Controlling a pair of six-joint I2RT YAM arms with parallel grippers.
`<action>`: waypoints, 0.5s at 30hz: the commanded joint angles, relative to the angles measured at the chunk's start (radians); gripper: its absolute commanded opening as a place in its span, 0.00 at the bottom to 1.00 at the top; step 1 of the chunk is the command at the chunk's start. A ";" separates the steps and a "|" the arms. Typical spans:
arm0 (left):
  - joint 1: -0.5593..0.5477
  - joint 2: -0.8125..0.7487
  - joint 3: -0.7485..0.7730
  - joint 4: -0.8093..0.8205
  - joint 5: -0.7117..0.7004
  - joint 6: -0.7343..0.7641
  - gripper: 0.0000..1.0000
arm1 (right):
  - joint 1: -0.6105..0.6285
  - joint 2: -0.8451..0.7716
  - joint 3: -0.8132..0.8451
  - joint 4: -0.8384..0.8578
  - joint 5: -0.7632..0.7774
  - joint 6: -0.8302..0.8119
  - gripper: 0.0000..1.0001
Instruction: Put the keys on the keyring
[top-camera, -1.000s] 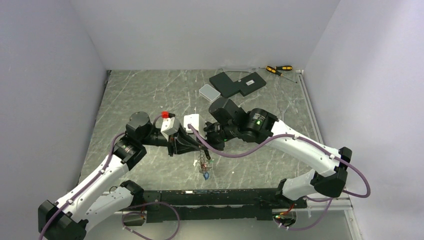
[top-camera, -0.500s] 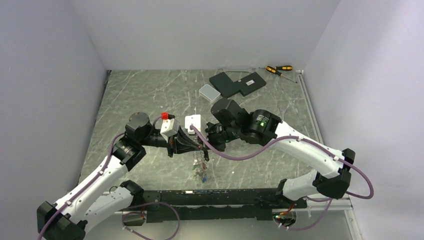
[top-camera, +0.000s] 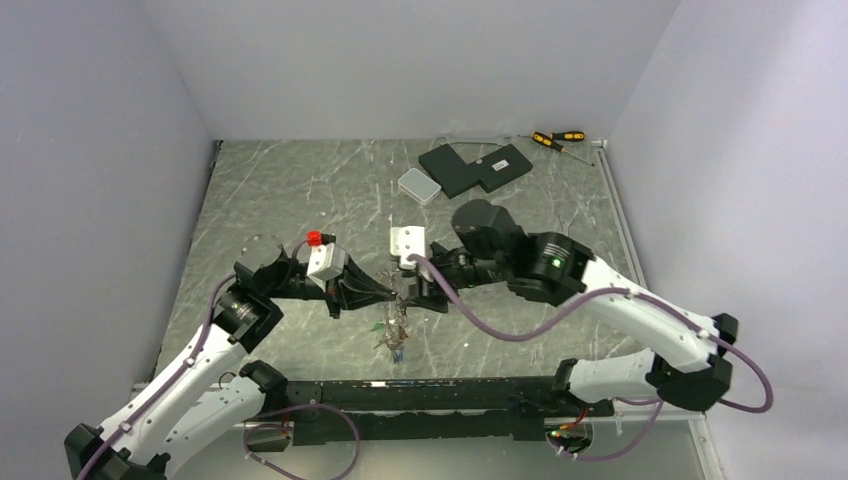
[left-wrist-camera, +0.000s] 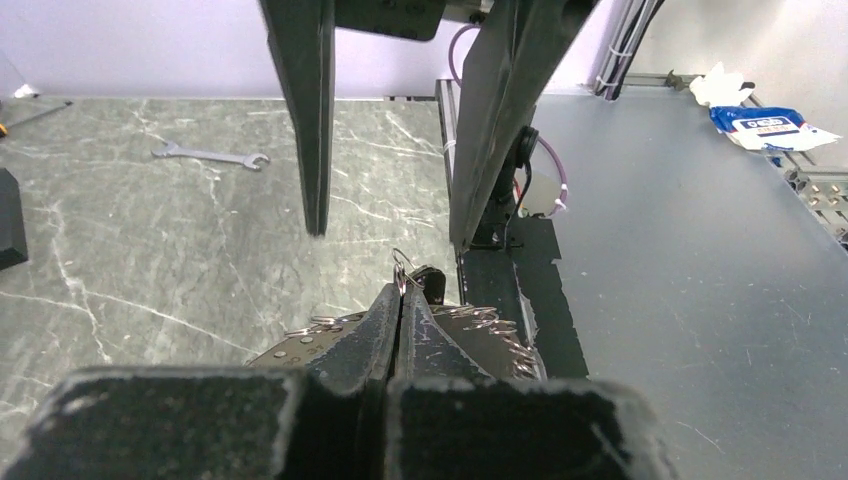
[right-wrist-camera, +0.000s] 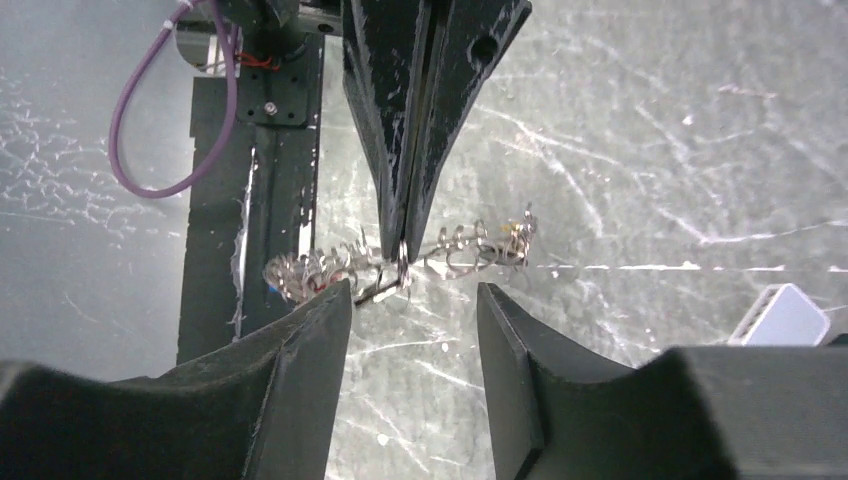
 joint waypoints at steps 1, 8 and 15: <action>0.004 -0.039 0.002 0.098 -0.018 -0.033 0.00 | 0.002 -0.156 -0.079 0.192 -0.012 0.006 0.54; 0.013 -0.061 -0.012 0.147 -0.018 -0.066 0.00 | -0.022 -0.205 -0.158 0.288 -0.074 0.060 0.53; 0.019 -0.080 -0.027 0.184 -0.021 -0.093 0.00 | -0.024 -0.199 -0.217 0.377 -0.075 0.105 0.44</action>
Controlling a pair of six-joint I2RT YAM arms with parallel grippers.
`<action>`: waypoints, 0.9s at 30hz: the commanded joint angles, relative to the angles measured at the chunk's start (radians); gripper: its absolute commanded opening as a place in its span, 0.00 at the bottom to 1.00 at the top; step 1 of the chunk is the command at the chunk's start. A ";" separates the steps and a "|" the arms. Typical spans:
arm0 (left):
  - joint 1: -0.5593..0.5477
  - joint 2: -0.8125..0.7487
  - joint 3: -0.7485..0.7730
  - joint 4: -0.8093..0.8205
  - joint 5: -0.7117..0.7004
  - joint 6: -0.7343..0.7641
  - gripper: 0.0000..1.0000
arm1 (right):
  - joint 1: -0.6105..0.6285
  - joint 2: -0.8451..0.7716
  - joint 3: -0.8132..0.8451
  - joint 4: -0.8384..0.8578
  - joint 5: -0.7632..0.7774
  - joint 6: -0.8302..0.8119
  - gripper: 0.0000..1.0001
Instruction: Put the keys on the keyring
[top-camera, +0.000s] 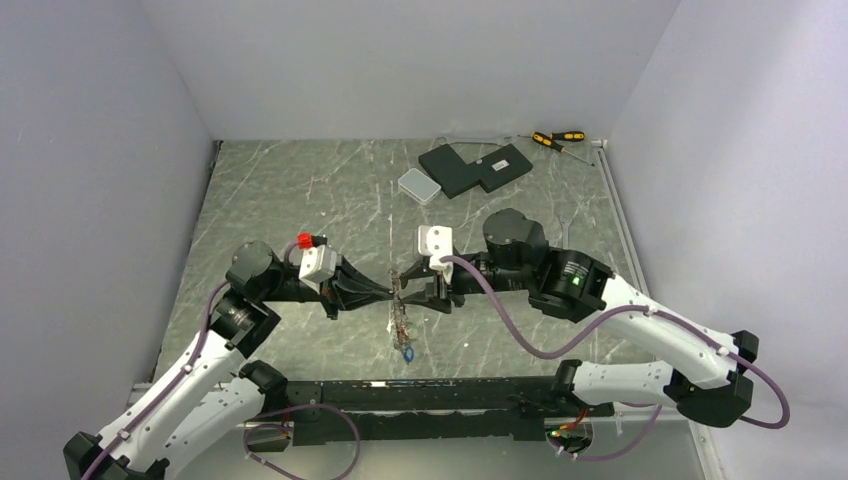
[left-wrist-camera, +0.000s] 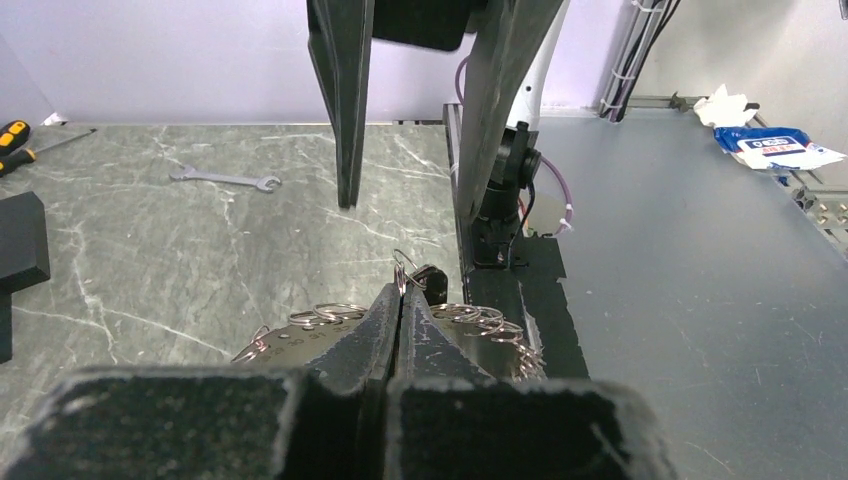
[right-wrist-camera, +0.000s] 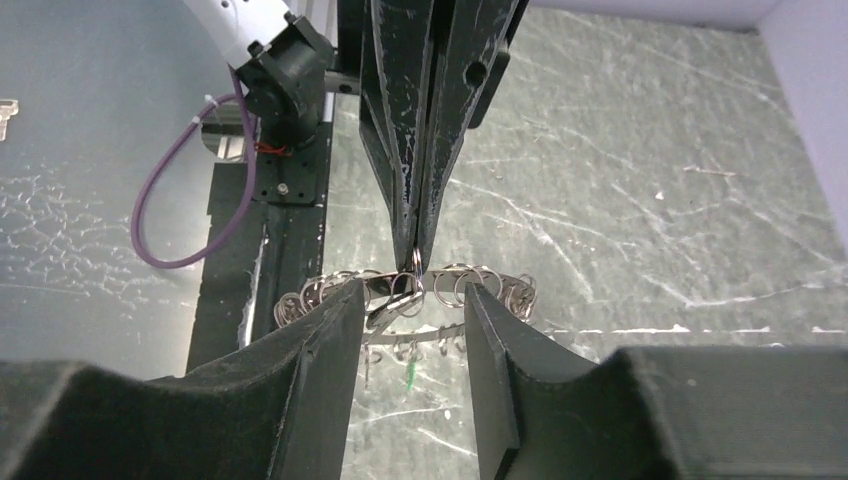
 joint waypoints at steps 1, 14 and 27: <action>0.007 -0.028 0.006 0.093 -0.007 -0.028 0.00 | -0.005 0.007 -0.015 0.097 -0.009 0.038 0.44; 0.007 -0.045 0.003 0.087 -0.016 -0.023 0.00 | -0.060 0.047 -0.030 0.086 -0.082 0.055 0.33; 0.009 -0.054 0.006 0.058 -0.034 -0.003 0.00 | -0.066 0.076 -0.019 0.063 -0.122 0.052 0.31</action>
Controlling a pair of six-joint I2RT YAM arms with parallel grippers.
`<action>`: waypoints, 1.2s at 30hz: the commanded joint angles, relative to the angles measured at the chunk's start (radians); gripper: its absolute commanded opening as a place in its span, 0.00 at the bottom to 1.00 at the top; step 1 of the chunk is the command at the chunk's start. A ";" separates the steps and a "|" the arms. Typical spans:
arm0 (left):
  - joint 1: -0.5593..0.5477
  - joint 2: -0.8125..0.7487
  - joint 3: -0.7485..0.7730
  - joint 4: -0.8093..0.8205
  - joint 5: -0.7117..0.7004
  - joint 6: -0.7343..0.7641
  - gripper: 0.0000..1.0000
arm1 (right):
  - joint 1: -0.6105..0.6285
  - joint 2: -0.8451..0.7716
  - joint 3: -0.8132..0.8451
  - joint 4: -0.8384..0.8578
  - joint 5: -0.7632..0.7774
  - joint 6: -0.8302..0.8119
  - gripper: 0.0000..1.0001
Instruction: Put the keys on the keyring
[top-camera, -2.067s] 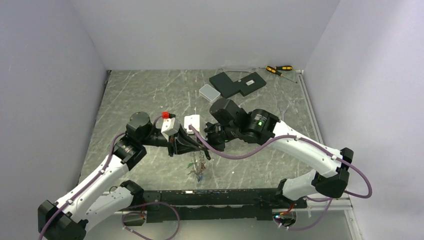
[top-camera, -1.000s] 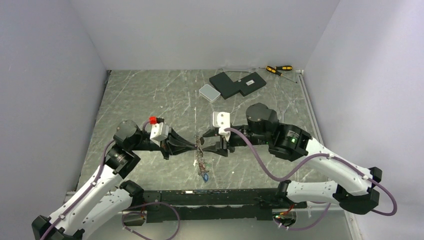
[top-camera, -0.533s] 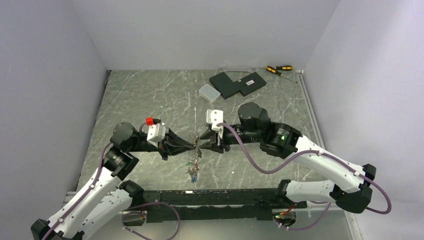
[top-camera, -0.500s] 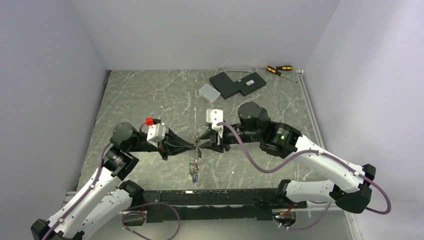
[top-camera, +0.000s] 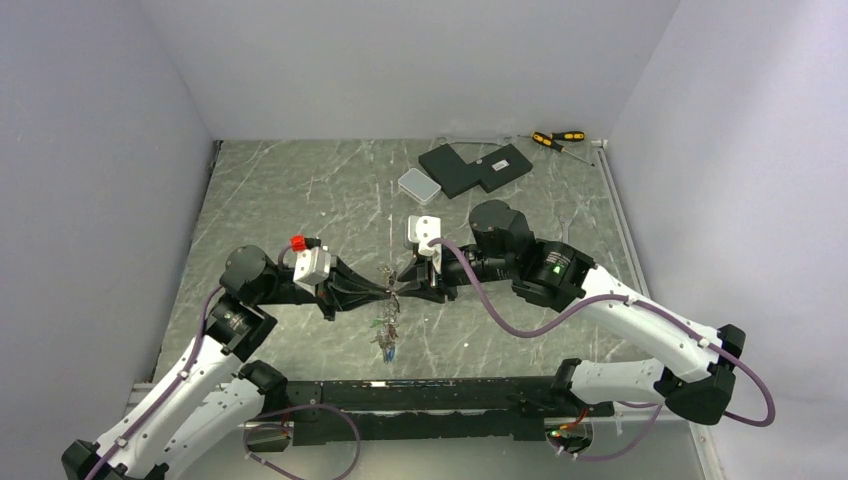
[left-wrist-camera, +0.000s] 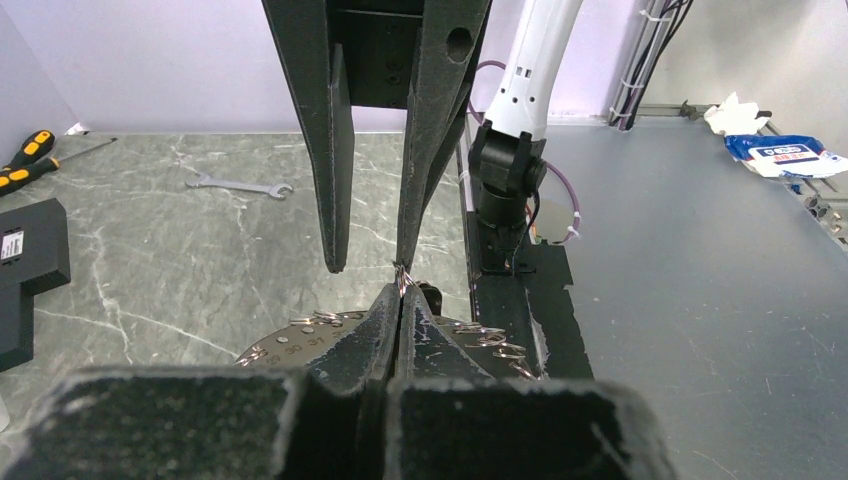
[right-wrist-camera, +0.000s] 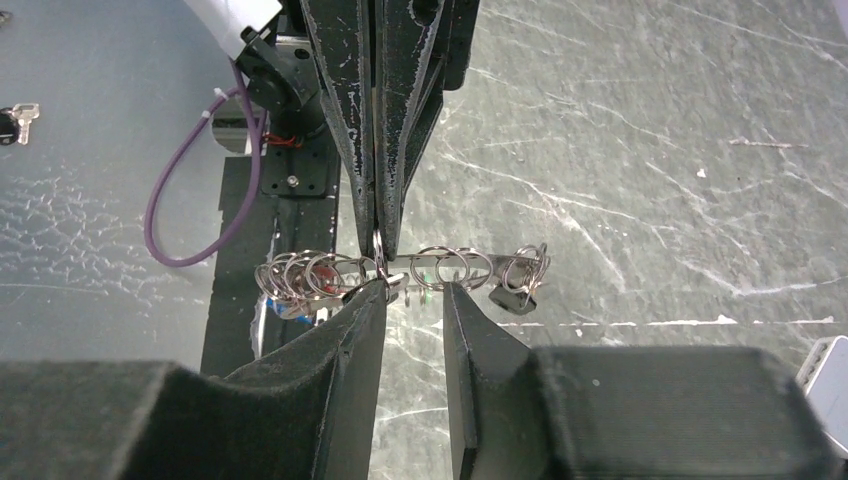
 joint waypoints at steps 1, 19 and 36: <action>0.003 -0.016 0.014 0.047 -0.019 0.012 0.00 | -0.001 0.002 0.010 0.028 -0.035 0.007 0.31; 0.003 -0.025 0.016 0.031 -0.039 0.019 0.00 | -0.001 0.024 0.021 -0.021 -0.087 0.002 0.08; 0.004 -0.040 0.006 0.055 -0.047 0.006 0.00 | -0.002 0.008 -0.033 0.003 -0.081 0.014 0.00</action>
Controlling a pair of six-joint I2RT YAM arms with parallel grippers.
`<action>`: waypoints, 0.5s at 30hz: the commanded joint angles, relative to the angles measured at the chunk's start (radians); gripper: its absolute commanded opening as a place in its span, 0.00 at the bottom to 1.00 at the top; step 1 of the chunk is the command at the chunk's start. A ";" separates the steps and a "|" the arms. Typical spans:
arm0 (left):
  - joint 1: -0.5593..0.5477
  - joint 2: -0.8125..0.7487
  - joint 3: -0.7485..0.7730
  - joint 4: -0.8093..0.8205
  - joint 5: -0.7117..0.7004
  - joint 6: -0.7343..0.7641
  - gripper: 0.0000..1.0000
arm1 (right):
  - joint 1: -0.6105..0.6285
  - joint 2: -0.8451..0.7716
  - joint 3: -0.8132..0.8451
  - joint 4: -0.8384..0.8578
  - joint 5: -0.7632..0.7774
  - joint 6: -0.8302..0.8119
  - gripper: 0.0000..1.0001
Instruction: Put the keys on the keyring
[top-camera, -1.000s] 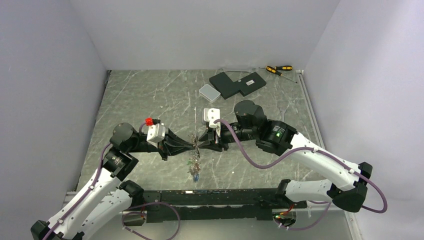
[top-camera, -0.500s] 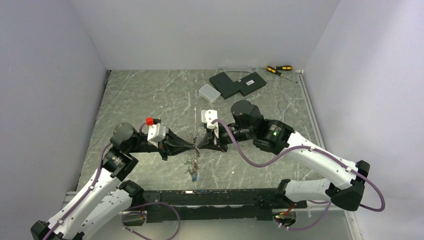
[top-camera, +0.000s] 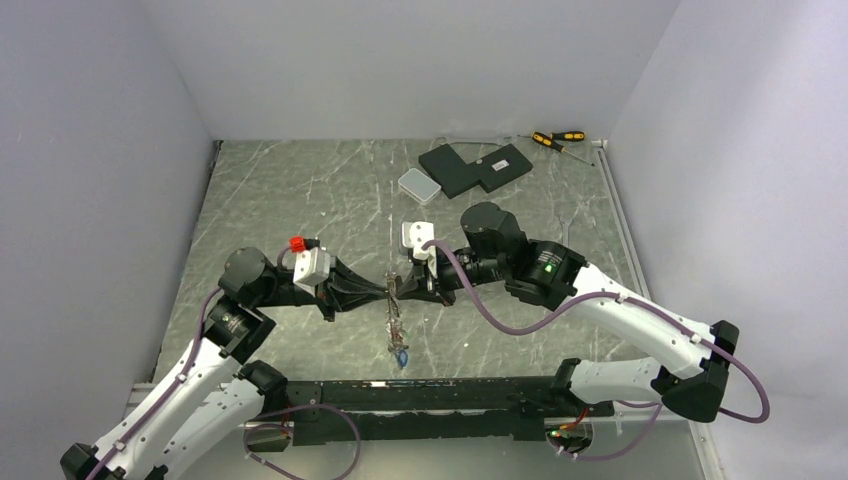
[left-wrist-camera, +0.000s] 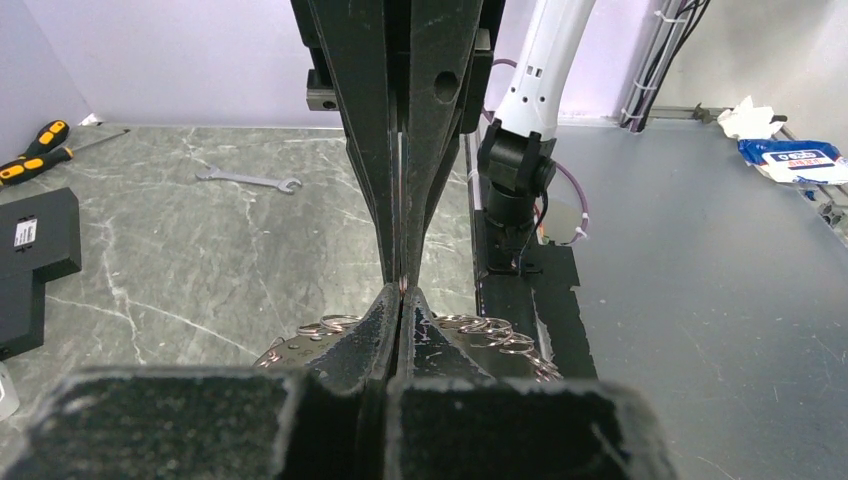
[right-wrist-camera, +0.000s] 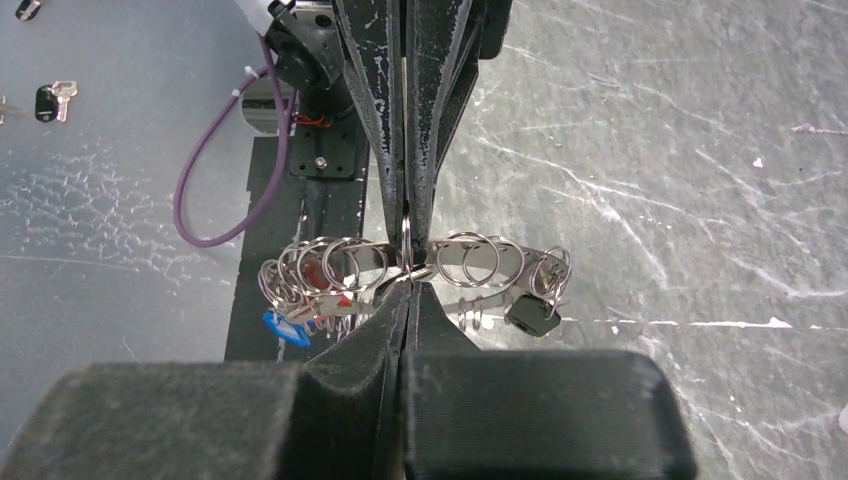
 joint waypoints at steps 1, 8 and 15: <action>0.004 -0.023 0.006 0.092 -0.014 -0.006 0.00 | 0.002 -0.015 -0.025 0.026 -0.023 0.015 0.00; 0.003 -0.025 0.002 0.105 -0.014 -0.015 0.00 | 0.002 -0.010 -0.022 0.039 -0.023 0.020 0.00; 0.003 -0.024 0.004 0.101 -0.018 -0.014 0.00 | 0.002 -0.048 -0.010 0.032 0.029 0.009 0.37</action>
